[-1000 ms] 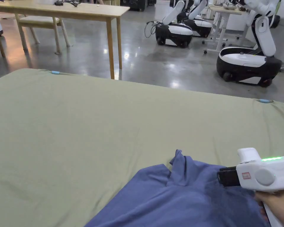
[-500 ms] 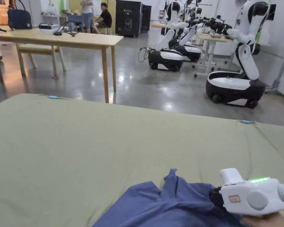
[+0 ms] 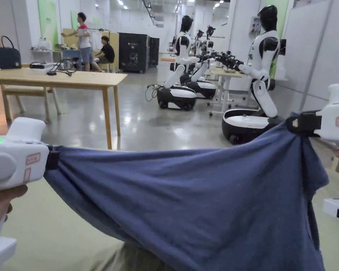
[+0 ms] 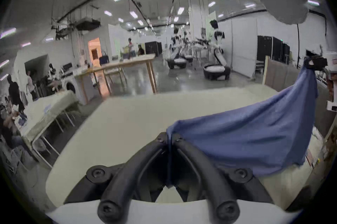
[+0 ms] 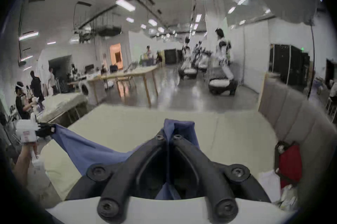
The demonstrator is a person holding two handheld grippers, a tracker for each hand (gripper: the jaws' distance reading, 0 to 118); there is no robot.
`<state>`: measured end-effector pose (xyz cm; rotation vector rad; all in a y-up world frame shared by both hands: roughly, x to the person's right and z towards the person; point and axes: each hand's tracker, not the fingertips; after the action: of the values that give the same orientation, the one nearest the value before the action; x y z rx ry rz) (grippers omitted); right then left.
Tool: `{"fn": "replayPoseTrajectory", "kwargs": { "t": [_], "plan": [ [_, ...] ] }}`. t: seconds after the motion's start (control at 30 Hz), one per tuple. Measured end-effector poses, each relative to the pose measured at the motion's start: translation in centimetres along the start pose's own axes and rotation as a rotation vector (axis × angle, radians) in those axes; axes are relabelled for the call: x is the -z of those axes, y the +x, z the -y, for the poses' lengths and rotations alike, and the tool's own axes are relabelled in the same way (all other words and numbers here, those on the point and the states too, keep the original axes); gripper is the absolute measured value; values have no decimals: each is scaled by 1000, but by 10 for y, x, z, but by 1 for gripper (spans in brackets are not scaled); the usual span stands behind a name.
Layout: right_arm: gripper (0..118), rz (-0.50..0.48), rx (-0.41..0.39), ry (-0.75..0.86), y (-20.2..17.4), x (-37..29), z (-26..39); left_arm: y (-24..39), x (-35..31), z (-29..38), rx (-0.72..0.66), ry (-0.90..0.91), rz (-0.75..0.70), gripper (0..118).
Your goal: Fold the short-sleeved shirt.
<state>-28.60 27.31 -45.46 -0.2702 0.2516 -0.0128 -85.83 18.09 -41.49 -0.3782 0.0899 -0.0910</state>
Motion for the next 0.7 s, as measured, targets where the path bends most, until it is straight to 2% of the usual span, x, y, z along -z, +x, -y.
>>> {"fn": "replayPoseTrajectory", "kwargs": {
  "t": [0.07, 0.13, 0.27, 0.4, 0.57, 0.7],
  "plan": [
    [2, 41, -20, 79, 6, -13, -37, 3, 1, -41, 0, 48, -17, 0],
    [2, 18, 12, 159, 11, -27, -70, 12, -3, -82, 37, 106, -37, 0],
    [2, 79, 33, 280, 13, -36, -119, 25, -11, -156, 92, 201, -64, 0],
    [2, 73, 83, 354, 14, -41, -152, 32, -24, -210, 167, 261, -129, 0],
    [2, 80, 95, 362, 19, -33, -155, 22, -34, -226, 178, 294, -122, 0],
    [2, 89, 96, 299, 26, -8, -113, 27, -12, -189, 201, 252, -110, 0]
  ]
}}
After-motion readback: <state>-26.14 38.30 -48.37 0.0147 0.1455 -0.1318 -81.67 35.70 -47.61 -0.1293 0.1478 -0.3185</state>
